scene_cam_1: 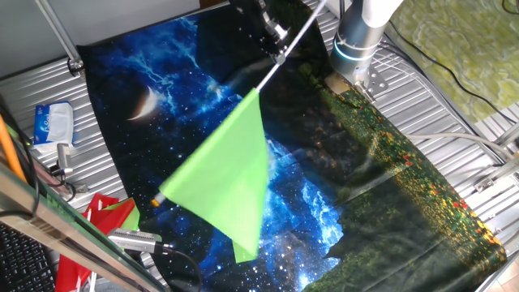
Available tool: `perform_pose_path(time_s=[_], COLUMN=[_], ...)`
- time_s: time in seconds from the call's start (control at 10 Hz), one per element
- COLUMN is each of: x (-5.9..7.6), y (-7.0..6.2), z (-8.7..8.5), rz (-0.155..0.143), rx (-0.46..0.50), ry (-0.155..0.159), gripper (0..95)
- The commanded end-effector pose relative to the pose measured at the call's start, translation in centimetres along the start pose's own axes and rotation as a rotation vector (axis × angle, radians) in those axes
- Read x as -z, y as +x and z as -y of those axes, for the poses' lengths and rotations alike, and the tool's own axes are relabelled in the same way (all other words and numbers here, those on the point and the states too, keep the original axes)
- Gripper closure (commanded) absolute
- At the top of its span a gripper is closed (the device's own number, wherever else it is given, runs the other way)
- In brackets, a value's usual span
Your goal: Wave the flag
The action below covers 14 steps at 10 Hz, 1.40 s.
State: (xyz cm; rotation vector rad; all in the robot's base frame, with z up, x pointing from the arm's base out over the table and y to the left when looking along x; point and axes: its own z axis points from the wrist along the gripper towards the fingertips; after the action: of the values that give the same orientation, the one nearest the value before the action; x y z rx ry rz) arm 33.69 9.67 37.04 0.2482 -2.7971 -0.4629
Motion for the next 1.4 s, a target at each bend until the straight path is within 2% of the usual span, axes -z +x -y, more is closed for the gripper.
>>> perform_pose_path(time_s=[0.1, 0.9, 1.2, 1.4], x=[0.02, 0.05, 0.07, -0.17], y=[0.07, 0.09, 0.1, 0.01], z=[-0.08, -0.15, -0.18, 0.03], rz=[0.031, 0.045, 0.077, 0.09], rx=[-0.176, -0.14, -0.12, -0.116], ry=[-0.021, -0.002, 0.002, 0.019], gripper=[95.0, 95.0, 95.0, 95.0])
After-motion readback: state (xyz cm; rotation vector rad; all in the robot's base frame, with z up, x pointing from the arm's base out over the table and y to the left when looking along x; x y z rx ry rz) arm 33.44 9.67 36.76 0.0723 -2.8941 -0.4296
